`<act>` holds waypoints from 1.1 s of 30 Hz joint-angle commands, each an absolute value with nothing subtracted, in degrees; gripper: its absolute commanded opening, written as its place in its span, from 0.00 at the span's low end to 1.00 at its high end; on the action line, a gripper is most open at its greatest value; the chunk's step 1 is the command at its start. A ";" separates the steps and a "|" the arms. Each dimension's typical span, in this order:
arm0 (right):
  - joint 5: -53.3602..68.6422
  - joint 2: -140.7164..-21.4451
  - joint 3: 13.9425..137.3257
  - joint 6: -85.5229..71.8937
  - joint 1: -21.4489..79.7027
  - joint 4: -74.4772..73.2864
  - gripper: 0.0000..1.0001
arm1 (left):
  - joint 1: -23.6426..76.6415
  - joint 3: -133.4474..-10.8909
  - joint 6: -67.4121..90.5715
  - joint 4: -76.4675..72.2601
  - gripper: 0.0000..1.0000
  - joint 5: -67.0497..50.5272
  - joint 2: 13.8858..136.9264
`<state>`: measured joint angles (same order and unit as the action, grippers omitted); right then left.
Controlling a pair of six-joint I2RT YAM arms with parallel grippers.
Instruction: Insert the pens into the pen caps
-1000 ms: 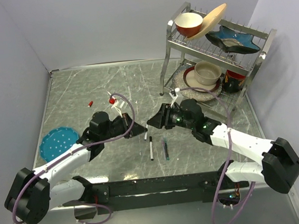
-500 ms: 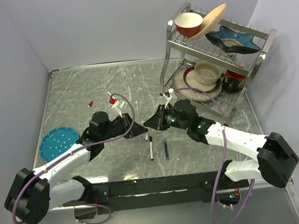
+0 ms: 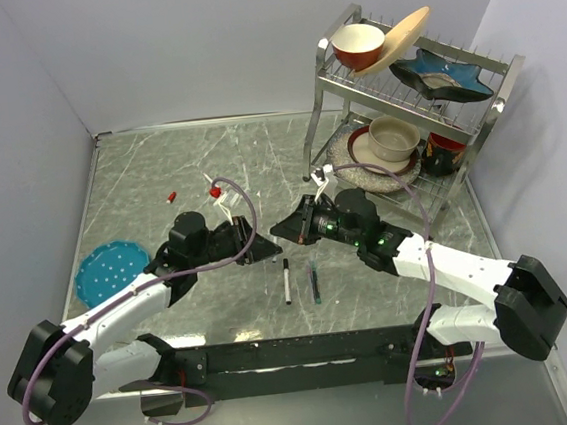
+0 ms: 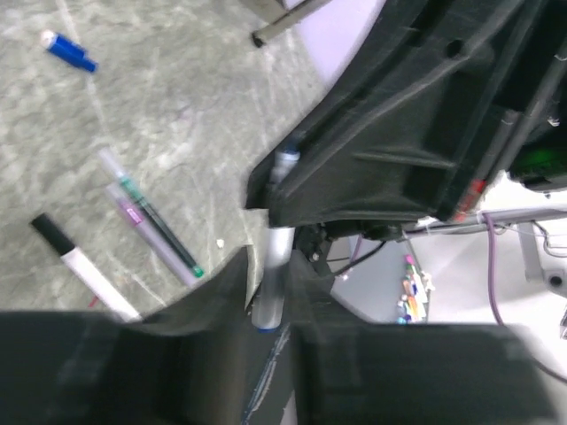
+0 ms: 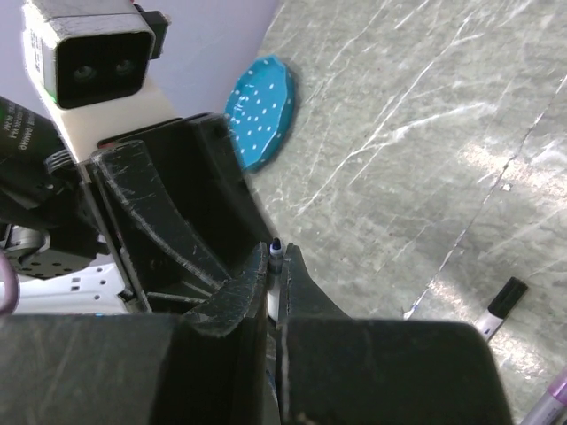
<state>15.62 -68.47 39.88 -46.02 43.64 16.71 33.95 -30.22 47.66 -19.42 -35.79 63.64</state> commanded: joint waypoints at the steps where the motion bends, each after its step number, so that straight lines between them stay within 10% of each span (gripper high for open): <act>1: 14.15 -66.53 41.92 -45.97 44.12 18.64 0.00 | 34.10 -29.88 47.90 -24.95 0.13 -37.97 63.10; 12: 7.74 -62.41 51.05 -30.17 43.42 -1.98 0.52 | 34.10 -30.23 44.04 -18.83 0.01 -33.08 59.17; 33: 0.96 -93.77 72.33 -2.02 34.63 -28.91 0.51 | 33.75 -36.65 36.74 9.57 0.01 -20.74 40.17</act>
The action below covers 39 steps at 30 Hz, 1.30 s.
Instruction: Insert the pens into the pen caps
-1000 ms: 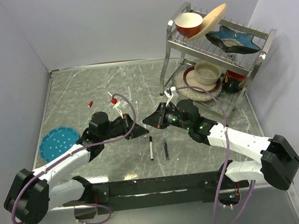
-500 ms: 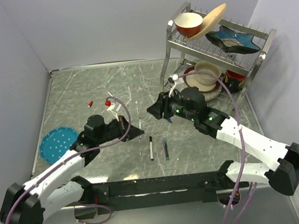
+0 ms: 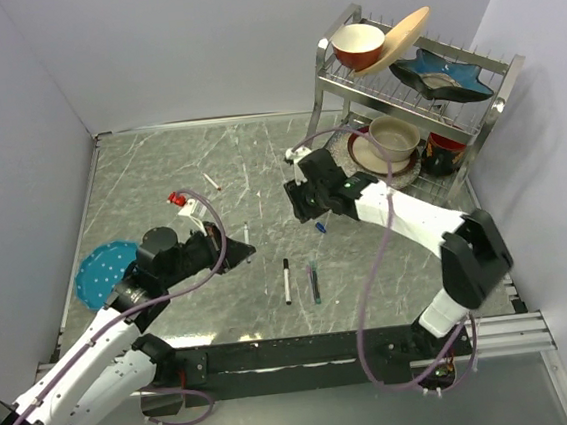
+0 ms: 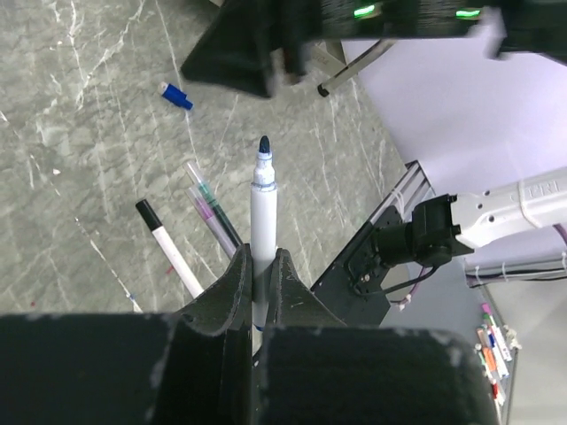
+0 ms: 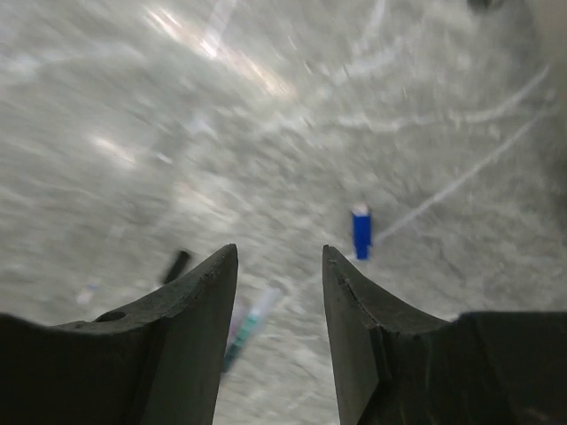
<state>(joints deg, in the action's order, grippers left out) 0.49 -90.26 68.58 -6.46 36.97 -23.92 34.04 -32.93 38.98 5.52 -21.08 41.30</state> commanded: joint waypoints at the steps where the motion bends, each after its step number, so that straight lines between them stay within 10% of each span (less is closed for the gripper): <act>1: 1.05 -96.48 73.64 -1.76 33.50 -30.31 0.51 | 33.75 -36.74 36.74 9.67 0.01 -20.66 39.91; 39: 4.04 -112.85 79.81 1.58 28.48 -34.37 0.42 | 33.75 -35.51 37.00 10.90 0.01 -19.25 36.56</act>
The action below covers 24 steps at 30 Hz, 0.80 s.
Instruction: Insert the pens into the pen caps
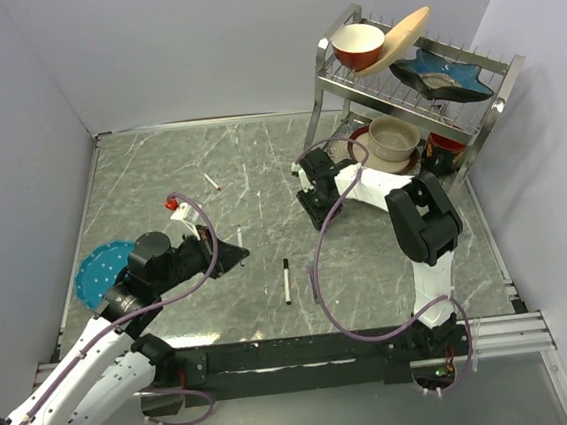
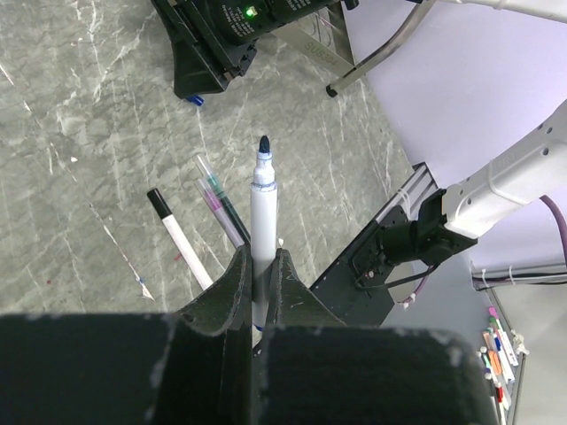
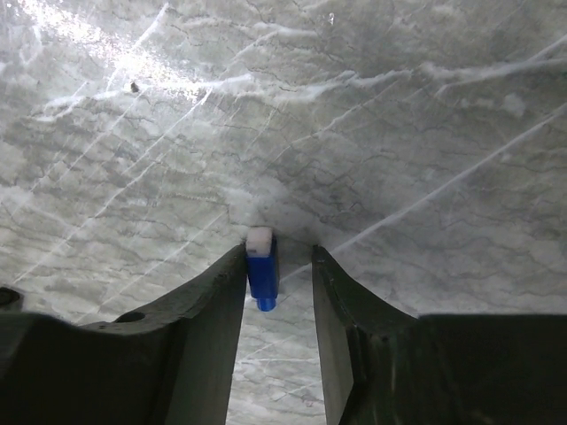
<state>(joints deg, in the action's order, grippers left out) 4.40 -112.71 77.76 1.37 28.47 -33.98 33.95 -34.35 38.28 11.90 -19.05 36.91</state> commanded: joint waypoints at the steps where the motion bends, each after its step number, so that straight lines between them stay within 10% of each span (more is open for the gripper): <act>1: 4.13 -112.94 79.98 1.50 28.56 -34.28 0.40 | 33.75 -35.42 36.91 10.99 0.01 -19.42 36.48; 7: 0.81 -115.31 81.91 0.53 30.76 -36.21 0.35 | 33.75 -34.89 37.62 11.51 0.01 -19.78 34.81; 16: 0.70 -107.86 79.81 -4.73 33.04 -34.29 0.00 | 33.75 -32.35 39.55 8.63 0.01 -20.91 33.31; 24: 7.18 -82.55 65.06 -22.48 37.44 -12.16 0.00 | 33.84 -21.36 47.72 -10.01 0.01 -28.03 32.87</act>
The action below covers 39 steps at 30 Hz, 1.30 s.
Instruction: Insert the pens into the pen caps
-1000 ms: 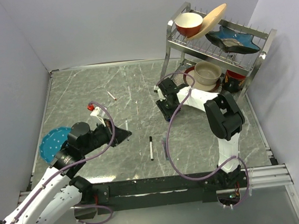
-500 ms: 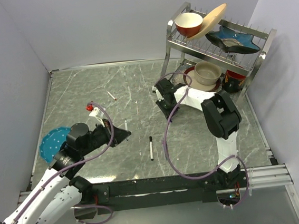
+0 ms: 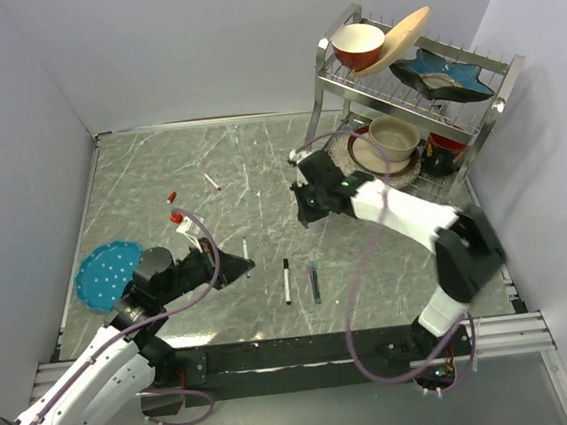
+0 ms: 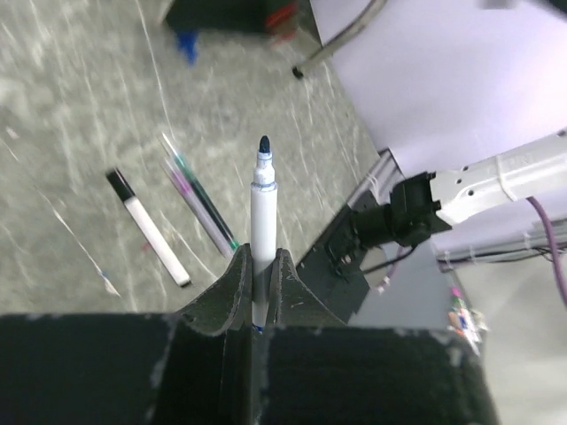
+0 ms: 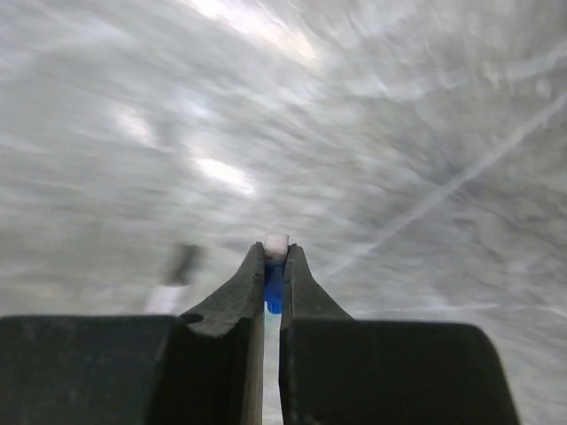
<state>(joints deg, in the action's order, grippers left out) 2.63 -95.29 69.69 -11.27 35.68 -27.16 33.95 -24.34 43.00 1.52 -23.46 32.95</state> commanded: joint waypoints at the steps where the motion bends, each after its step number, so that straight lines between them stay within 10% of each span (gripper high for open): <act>1: 7.99 -80.27 63.12 -24.94 37.79 -8.82 0.00 | 33.84 -20.92 47.90 -10.63 0.01 -28.82 33.83; 13: 9.58 -68.82 45.97 -48.94 47.72 28.99 0.00 | 34.01 -16.52 49.22 -24.44 0.01 -31.38 39.02; 39: 11.16 -72.77 45.88 -48.78 49.66 27.24 0.00 | 34.01 -18.55 44.30 -18.02 0.01 -30.15 36.56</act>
<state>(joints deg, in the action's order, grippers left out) 10.70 -72.29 45.69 -48.58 48.88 24.80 33.95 -16.21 45.80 -17.56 -30.13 37.17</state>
